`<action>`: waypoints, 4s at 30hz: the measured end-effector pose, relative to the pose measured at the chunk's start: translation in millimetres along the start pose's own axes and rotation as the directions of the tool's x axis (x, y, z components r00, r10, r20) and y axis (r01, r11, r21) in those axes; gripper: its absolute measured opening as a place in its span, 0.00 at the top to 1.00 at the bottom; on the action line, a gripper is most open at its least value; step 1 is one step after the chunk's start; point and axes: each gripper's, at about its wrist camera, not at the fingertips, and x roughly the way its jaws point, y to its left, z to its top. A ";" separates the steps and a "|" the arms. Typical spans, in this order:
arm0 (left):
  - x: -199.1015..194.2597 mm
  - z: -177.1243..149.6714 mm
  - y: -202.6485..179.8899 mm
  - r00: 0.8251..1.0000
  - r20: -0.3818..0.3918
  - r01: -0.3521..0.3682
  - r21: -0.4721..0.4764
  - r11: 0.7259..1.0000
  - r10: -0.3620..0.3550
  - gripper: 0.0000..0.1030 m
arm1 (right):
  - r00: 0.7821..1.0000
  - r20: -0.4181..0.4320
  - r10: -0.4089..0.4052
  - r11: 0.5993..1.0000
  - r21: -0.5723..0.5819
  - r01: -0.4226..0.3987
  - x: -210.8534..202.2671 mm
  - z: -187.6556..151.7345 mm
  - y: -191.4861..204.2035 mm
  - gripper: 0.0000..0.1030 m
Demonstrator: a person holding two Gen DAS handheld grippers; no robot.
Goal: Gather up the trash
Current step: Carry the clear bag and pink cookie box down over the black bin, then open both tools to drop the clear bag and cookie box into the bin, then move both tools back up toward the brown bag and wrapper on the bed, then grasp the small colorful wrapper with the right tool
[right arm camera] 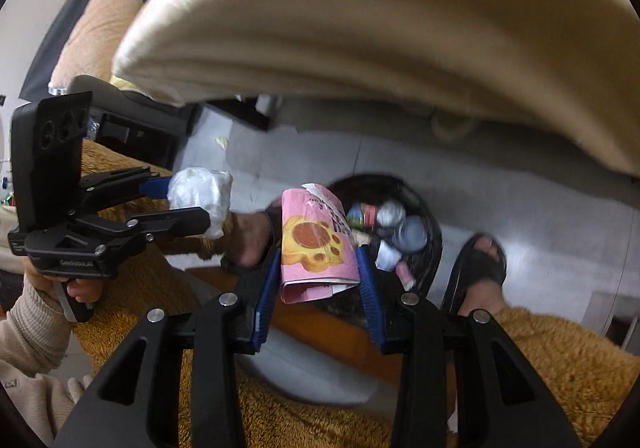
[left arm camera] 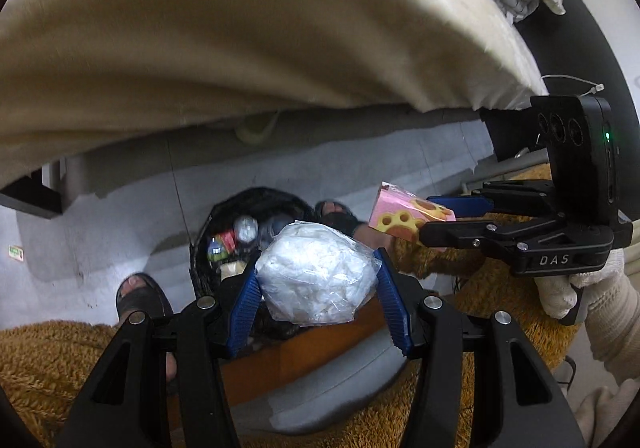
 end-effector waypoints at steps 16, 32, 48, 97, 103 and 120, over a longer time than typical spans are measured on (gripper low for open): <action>32.9 -1.7 8.8 0.988 -0.151 -0.026 -0.045 0.999 0.019 0.25 | 0.993 -0.116 0.004 0.994 0.113 0.009 30.8 4.1 -15.5 0.44; 18.7 4.1 12.4 0.996 -0.078 -0.036 -0.066 0.997 0.031 0.25 | 0.999 0.039 -0.001 0.997 0.078 -0.002 2.9 5.9 -10.9 0.43; -53.2 13.2 -13.9 0.967 0.249 -0.063 0.071 0.996 0.044 0.25 | 0.875 0.484 -0.017 0.987 -0.132 0.092 -88.9 -2.4 28.3 0.43; -183.3 168.1 27.3 0.780 0.622 -0.190 0.125 0.974 0.072 0.25 | 0.700 0.688 -0.190 0.906 -0.151 0.395 -136.8 251.7 -15.0 0.08; -181.9 176.5 42.2 0.779 0.621 -0.193 0.107 0.975 0.086 0.20 | 0.714 0.668 -0.212 0.897 -0.157 0.413 -120.6 290.4 -23.4 0.08; -168.5 186.5 61.6 0.784 0.602 -0.234 0.057 0.971 0.153 0.06 | 0.789 0.562 -0.248 0.894 -0.180 0.409 -76.8 360.0 -39.0 0.38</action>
